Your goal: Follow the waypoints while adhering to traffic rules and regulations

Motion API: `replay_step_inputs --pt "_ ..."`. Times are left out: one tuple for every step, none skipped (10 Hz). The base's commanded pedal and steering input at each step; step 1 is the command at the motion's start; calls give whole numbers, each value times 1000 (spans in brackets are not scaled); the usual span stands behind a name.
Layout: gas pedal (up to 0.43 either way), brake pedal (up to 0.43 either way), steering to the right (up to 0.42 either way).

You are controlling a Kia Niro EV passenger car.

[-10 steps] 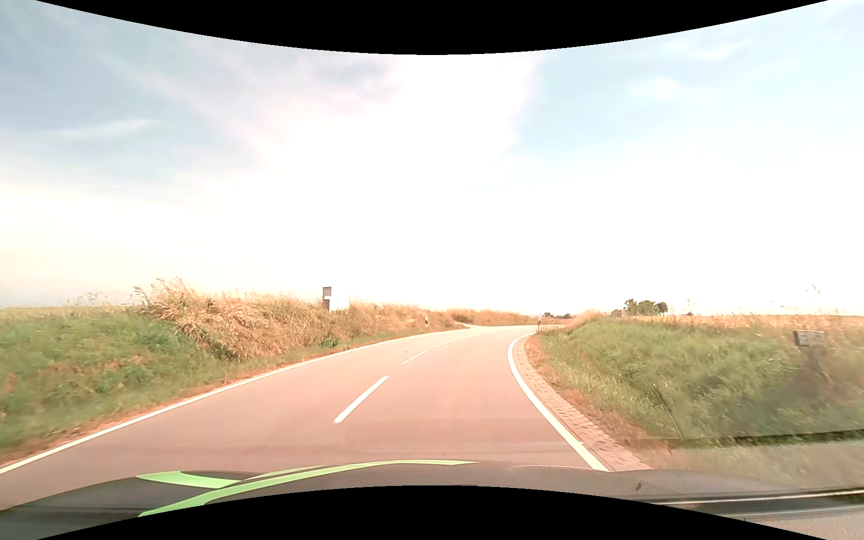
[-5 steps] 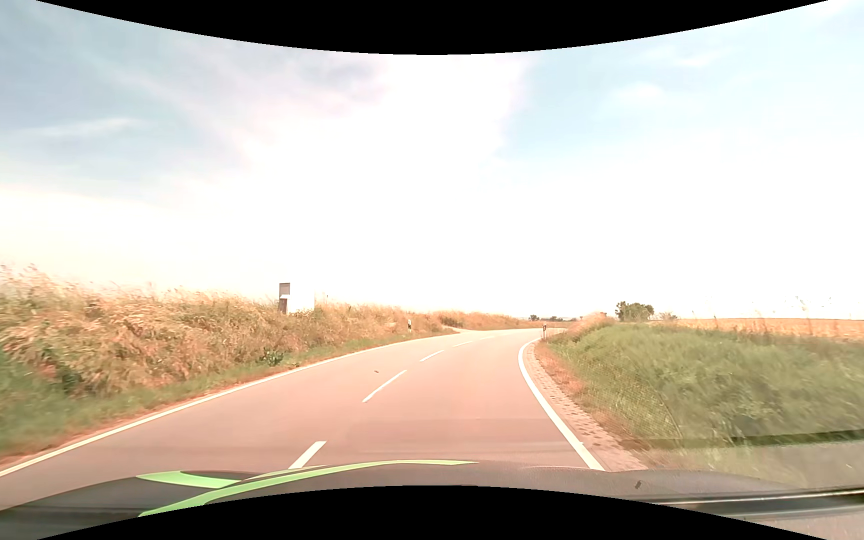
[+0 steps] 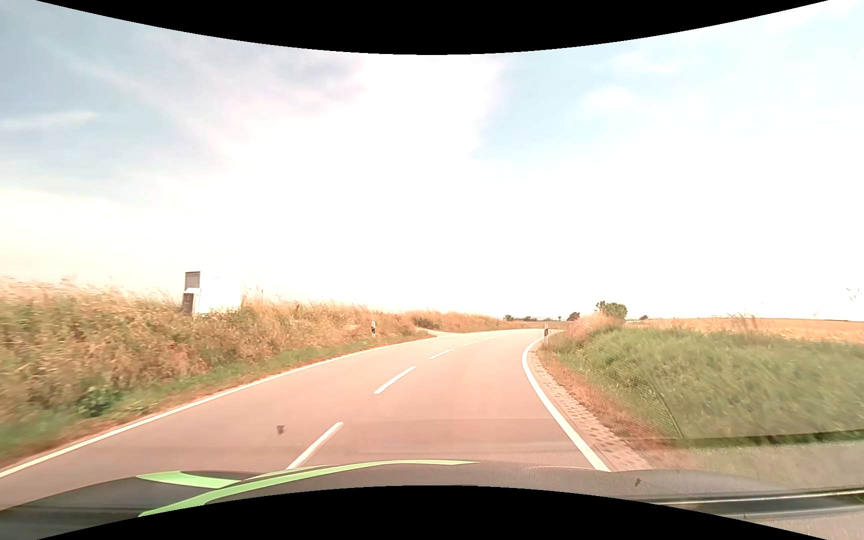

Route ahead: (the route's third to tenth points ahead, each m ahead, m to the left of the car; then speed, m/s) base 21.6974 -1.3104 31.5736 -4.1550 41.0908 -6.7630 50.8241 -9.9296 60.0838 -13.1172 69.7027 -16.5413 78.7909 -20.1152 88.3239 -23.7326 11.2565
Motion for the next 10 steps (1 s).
replay_step_inputs --pt "421 0 55" --pt "421 0 56" --pt "421 0 59" --pt "421 0 61" --pt "421 0 62" --pt "421 0 62" --pt "421 0 63" --pt "421 0 63" --pt "421 0 63" --pt "421 0 63"
